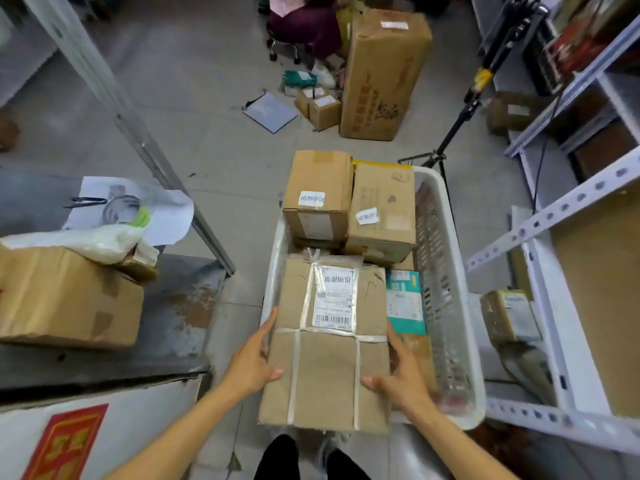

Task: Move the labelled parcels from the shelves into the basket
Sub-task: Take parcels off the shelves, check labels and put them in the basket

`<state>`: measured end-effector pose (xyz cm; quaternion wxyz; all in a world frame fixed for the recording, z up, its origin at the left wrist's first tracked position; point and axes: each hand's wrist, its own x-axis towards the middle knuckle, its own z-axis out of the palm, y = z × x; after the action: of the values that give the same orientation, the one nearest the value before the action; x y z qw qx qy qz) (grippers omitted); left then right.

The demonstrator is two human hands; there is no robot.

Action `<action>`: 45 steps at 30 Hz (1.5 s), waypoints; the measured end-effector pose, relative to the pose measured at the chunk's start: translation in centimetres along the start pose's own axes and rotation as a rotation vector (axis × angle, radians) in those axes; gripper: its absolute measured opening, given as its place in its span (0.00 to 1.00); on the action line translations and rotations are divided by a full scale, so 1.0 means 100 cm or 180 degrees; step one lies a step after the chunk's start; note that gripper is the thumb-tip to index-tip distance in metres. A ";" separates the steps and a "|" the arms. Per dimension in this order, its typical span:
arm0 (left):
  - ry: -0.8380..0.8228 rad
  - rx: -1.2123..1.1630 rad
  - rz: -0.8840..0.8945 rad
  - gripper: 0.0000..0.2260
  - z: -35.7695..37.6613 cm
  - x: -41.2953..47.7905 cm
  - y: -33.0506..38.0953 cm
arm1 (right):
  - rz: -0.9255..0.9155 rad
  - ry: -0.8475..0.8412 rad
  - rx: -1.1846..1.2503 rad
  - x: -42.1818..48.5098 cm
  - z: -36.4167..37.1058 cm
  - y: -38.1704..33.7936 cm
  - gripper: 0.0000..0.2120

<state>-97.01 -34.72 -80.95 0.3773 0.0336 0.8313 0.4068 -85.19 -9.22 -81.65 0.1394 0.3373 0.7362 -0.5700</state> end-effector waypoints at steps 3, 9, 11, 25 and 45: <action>-0.0058 0.0093 0.0025 0.48 0.002 0.005 0.010 | 0.0059 0.0050 0.0028 0.004 -0.003 0.001 0.52; -0.0036 0.0613 0.0157 0.43 0.000 0.028 0.022 | 0.0270 0.0060 -0.0038 0.037 -0.009 -0.021 0.49; 0.0001 0.0692 0.0167 0.39 0.002 0.038 0.026 | 0.0337 0.0068 -0.0024 0.052 -0.009 -0.029 0.49; -0.0621 0.2422 0.0224 0.35 0.055 0.072 0.007 | 0.0377 -0.0106 -0.0435 0.100 0.017 -0.006 0.48; -0.1060 0.2964 0.0285 0.19 0.005 0.086 0.074 | 0.0505 -0.0248 -0.1289 0.064 -0.005 -0.053 0.27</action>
<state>-104.63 -26.36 -81.13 0.4320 0.2988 0.8509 -0.0028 -93.28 -7.28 -81.34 0.2770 0.3369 0.8008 -0.4104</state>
